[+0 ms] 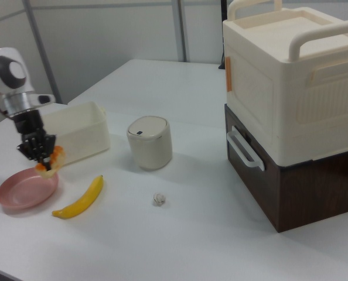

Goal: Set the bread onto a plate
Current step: 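Lift the bread roll and carry it over the pink plate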

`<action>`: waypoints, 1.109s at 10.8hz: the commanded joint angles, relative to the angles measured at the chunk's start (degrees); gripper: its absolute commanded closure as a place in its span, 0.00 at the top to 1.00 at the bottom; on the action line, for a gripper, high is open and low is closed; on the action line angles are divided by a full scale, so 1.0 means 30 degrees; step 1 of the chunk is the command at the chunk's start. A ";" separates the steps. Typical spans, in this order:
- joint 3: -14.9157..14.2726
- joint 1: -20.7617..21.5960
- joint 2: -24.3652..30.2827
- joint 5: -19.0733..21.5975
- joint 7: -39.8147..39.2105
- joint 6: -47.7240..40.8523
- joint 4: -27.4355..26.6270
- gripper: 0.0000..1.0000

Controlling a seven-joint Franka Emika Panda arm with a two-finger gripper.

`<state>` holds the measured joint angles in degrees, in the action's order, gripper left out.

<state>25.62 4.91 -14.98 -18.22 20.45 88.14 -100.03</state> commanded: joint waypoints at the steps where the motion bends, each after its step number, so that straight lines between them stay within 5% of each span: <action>1: 0.0308 0.1668 -0.1273 -0.0051 0.2554 -0.0260 0.0382 0.00; 4: 0.0367 0.2024 -0.1920 0.0007 0.3204 -0.0201 0.0414 0.03; 5: 0.0367 0.1995 -0.1922 0.0037 0.3929 -0.0230 0.0414 0.58; 6: 0.0396 0.2024 -0.1893 0.0008 0.4546 -0.0259 0.0414 1.00; 12: 0.0748 0.1819 -0.1834 -0.0051 0.4641 -0.0318 0.0414 1.00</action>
<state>27.23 10.64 -20.77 -18.22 33.11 88.15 -99.21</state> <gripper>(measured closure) 0.000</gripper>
